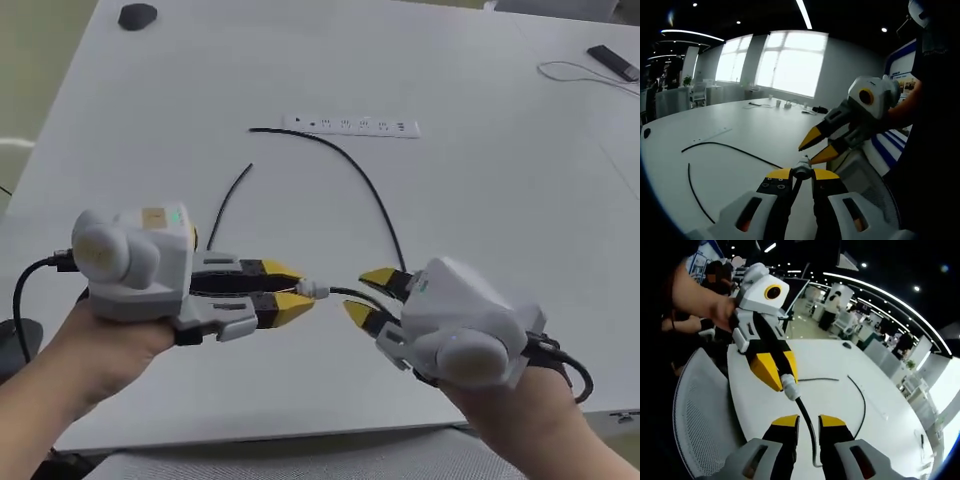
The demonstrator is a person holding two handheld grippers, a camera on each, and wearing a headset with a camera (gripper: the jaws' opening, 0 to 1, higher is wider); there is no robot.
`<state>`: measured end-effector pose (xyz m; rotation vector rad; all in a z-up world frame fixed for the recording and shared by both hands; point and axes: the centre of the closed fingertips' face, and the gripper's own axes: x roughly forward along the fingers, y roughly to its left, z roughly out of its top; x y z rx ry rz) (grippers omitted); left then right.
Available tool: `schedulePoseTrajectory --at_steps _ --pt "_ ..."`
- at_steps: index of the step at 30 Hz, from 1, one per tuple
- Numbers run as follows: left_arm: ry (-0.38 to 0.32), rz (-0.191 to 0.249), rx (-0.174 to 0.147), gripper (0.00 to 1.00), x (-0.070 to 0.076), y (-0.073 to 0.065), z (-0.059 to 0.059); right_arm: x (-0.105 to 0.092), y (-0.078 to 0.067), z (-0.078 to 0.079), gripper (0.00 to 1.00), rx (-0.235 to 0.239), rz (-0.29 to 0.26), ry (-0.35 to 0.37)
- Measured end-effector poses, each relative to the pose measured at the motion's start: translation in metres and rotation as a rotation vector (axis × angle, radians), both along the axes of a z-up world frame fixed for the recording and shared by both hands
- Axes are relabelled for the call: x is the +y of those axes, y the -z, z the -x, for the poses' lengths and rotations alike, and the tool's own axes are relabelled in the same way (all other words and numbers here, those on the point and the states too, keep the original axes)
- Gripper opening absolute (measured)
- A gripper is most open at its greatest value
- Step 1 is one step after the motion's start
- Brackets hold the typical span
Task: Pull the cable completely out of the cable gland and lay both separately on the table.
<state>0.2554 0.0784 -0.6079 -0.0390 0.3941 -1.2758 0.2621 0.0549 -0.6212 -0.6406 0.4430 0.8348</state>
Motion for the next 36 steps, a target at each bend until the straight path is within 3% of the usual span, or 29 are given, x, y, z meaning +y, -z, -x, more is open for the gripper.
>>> schedulePoseTrajectory --at_steps 5,11,24,36 --pt "0.005 -0.004 -0.005 0.15 -0.003 0.001 0.0 0.012 0.002 -0.001 0.09 -0.015 0.029 -0.031" --pt "0.009 -0.013 -0.009 0.15 -0.002 0.002 -0.002 0.011 0.005 -0.003 0.03 -0.034 0.06 -0.023" --pt "0.017 -0.022 -0.033 0.15 -0.003 0.004 -0.004 0.004 0.008 -0.007 0.02 0.003 0.033 0.015" --pt "0.011 -0.026 -0.028 0.15 -0.002 0.005 -0.007 -0.016 0.018 -0.015 0.0 0.048 -0.025 0.097"
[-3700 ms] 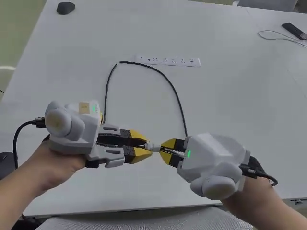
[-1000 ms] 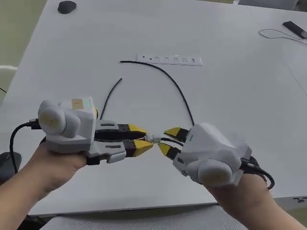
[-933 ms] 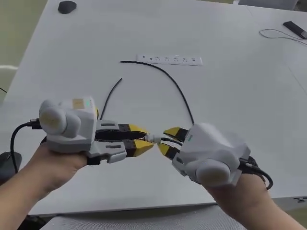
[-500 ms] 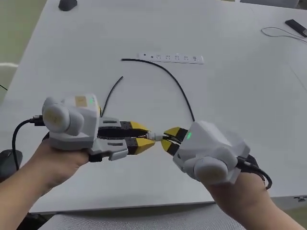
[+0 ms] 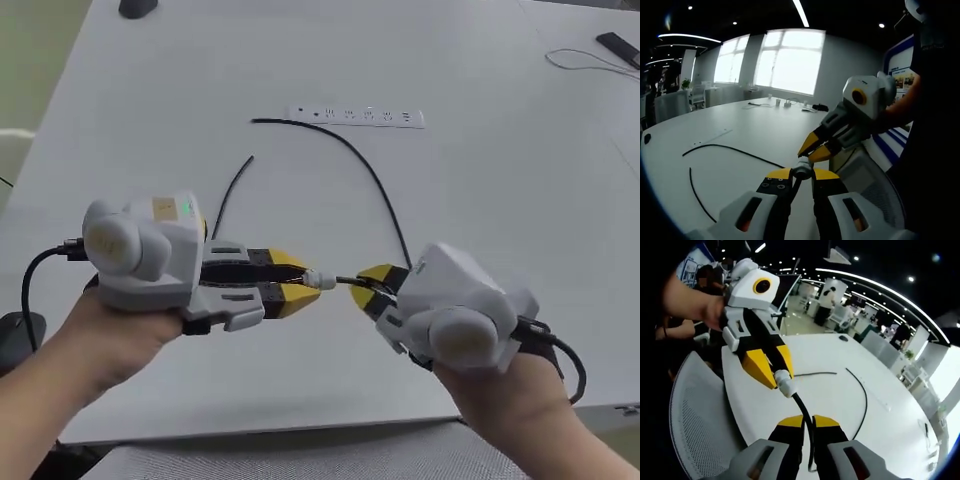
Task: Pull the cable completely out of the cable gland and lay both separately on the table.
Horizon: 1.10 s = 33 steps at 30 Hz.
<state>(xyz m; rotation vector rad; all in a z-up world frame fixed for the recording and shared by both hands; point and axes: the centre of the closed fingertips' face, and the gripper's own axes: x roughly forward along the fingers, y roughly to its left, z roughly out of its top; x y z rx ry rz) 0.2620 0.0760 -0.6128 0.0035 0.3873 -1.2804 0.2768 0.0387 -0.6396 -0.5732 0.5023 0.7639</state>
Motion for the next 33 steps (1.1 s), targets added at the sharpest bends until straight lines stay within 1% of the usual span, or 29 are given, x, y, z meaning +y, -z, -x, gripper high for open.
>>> schedulePoseTrajectory --at_steps 3,5,8,9,12,14,16,17,18,19,21,22,25,26,28,30,33 --pt "-0.003 0.002 -0.001 0.15 0.0 0.0 -0.002 -0.005 0.003 -0.002 0.0 -0.002 -0.001 0.018" --pt "-0.002 -0.003 -0.003 0.15 0.0 0.0 -0.002 -0.01 0.008 -0.003 0.0 0.015 -0.014 0.045" --pt "-0.002 -0.001 0.0 0.15 0.0 0.0 -0.003 -0.016 0.013 -0.005 0.0 0.03 -0.026 0.069" --pt "-0.002 0.0 0.001 0.15 0.0 0.0 -0.003 -0.019 0.016 -0.005 0.0 0.053 -0.04 0.087" --pt "-0.002 0.0 0.002 0.15 0.001 0.0 -0.003 -0.03 0.023 -0.008 0.0 0.076 -0.054 0.138" --pt "-0.004 0.005 0.002 0.15 0.001 -0.001 -0.003 -0.037 0.028 -0.009 0.0 0.12 -0.093 0.198" --pt "-0.006 0.008 0.005 0.15 0.001 -0.002 -0.004 -0.044 0.034 -0.009 0.0 0.158 -0.124 0.244" --pt "-0.006 0.008 0.003 0.15 0.001 -0.002 -0.004 -0.047 0.038 -0.009 0.0 0.189 -0.15 0.273" --pt "-0.006 0.008 0.004 0.15 0.001 -0.002 -0.004 -0.049 0.041 -0.008 0.0 0.201 -0.159 0.288" --pt "-0.005 0.006 0.004 0.15 0.001 -0.002 -0.003 -0.052 0.044 -0.008 0.0 0.207 -0.156 0.296" --pt "0.0 0.002 0.003 0.15 0.0 -0.001 -0.001 -0.055 0.052 -0.006 0.0 0.265 -0.2 0.357" --pt "0.002 -0.001 0.004 0.15 0.0 0.0 -0.001 -0.058 0.056 -0.005 0.0 0.28 -0.206 0.372" --pt "0.005 -0.014 0.008 0.15 -0.002 0.005 0.002 -0.058 0.057 -0.005 0.0 0.271 -0.197 0.366" --pt "0.005 -0.016 0.008 0.15 -0.002 0.005 0.002 -0.057 0.058 -0.003 0.0 0.269 -0.186 0.358" --pt "0.002 -0.017 0.012 0.15 -0.001 0.005 0.001 -0.056 0.059 -0.001 0.01 0.269 -0.179 0.347" --pt "-0.001 -0.022 0.01 0.15 0.0 0.006 0.0 -0.055 0.057 -0.001 0.01 0.249 -0.169 0.331" --pt "-0.008 -0.022 0.011 0.15 0.002 0.005 -0.002 -0.055 0.054 -0.001 0.02 0.241 -0.176 0.328"
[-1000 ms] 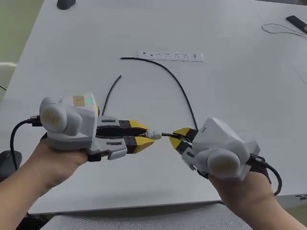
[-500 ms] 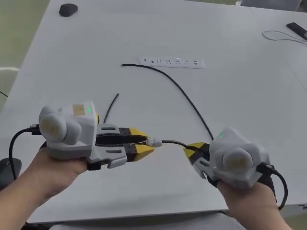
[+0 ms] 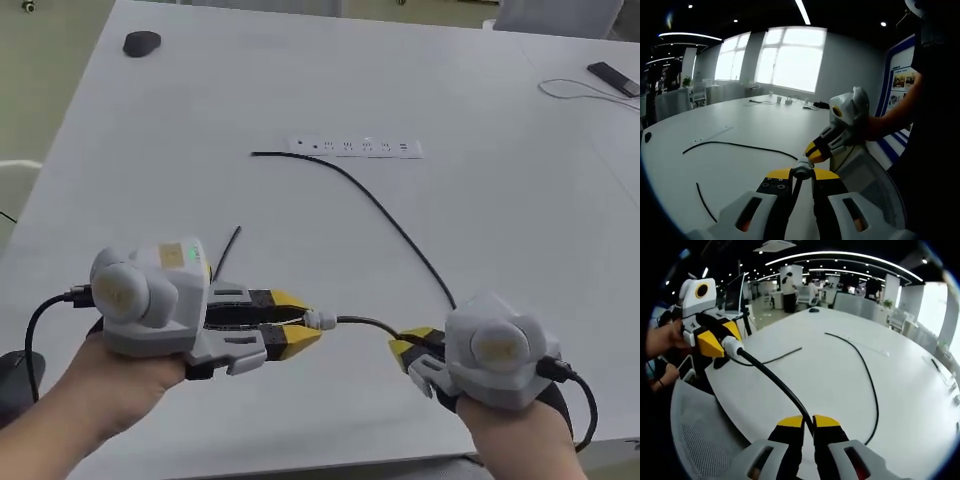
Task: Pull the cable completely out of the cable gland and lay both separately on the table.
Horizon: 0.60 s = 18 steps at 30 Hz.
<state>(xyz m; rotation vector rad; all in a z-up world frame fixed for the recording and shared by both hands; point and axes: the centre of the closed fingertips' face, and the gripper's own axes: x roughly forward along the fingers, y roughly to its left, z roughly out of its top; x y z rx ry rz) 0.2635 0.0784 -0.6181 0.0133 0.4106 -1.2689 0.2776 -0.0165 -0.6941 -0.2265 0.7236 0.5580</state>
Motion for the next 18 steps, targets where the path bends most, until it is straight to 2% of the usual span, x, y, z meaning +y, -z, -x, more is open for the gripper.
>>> schedulePoseTrajectory --at_steps 4,8,12,15,18 --pt "-0.006 0.0 0.0 0.15 0.002 0.0 -0.001 0.001 -0.003 -0.001 0.02 -0.014 0.008 -0.009" --pt "-0.02 0.003 0.006 0.15 0.004 -0.001 -0.003 0.002 -0.006 0.0 0.03 -0.008 0.012 -0.016" --pt "-0.025 0.0 0.006 0.15 0.006 -0.001 -0.004 0.004 -0.012 0.001 0.04 -0.028 0.013 -0.027" --pt "-0.014 -0.006 -0.001 0.15 0.004 -0.001 -0.003 0.008 -0.019 0.0 0.1 -0.042 0.008 -0.034" --pt "-0.007 -0.006 -0.003 0.15 0.003 -0.002 -0.002 0.014 -0.024 0.001 0.14 -0.07 0.033 -0.067"
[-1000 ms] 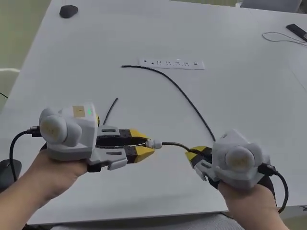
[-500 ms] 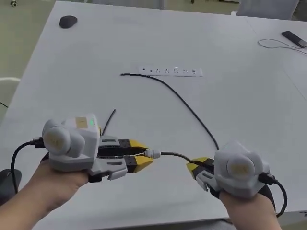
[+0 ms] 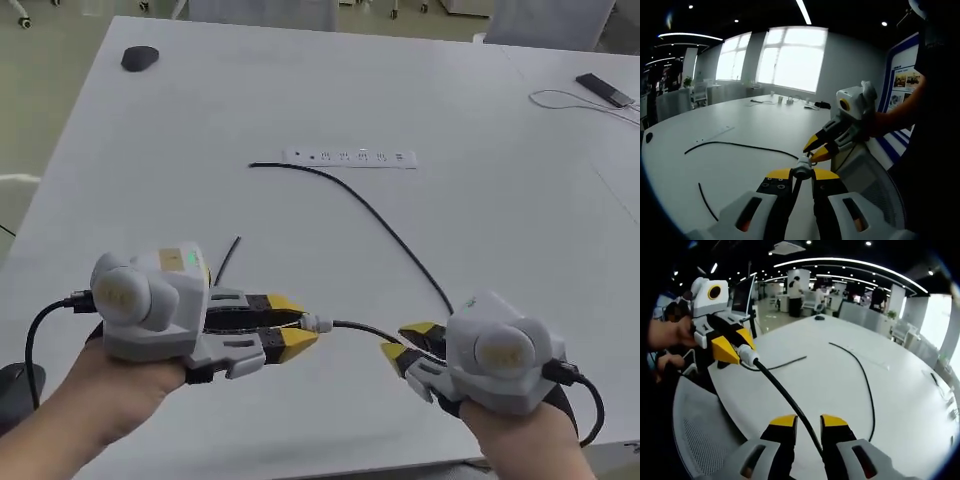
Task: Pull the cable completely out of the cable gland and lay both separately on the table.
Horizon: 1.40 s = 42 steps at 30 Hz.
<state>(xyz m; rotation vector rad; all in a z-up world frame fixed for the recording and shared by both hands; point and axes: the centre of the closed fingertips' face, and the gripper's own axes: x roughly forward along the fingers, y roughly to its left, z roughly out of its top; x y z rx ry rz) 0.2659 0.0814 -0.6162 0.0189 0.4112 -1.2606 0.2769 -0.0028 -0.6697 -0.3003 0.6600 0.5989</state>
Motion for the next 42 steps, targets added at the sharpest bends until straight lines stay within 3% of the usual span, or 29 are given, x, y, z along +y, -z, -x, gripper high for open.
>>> schedulePoseTrajectory --at_steps 6,11,17,28,42 --pt "0.016 -0.004 -0.002 0.15 -0.002 -0.001 0.0 0.011 -0.016 0.003 0.19 -0.024 -0.011 -0.034" --pt "0.017 -0.005 0.001 0.15 -0.003 -0.002 0.001 0.026 -0.029 0.005 0.19 -0.098 0.049 -0.124" --pt "0.016 -0.015 -0.001 0.15 -0.003 -0.003 0.003 0.044 -0.038 0.011 0.18 -0.121 0.083 -0.197" --pt "0.02 -0.033 0.009 0.15 -0.008 0.003 0.008 0.056 -0.035 0.011 0.12 -0.159 0.149 -0.286" --pt "0.026 -0.045 0.015 0.15 -0.013 0.008 0.009 0.056 -0.033 0.015 0.02 -0.147 0.145 -0.318"
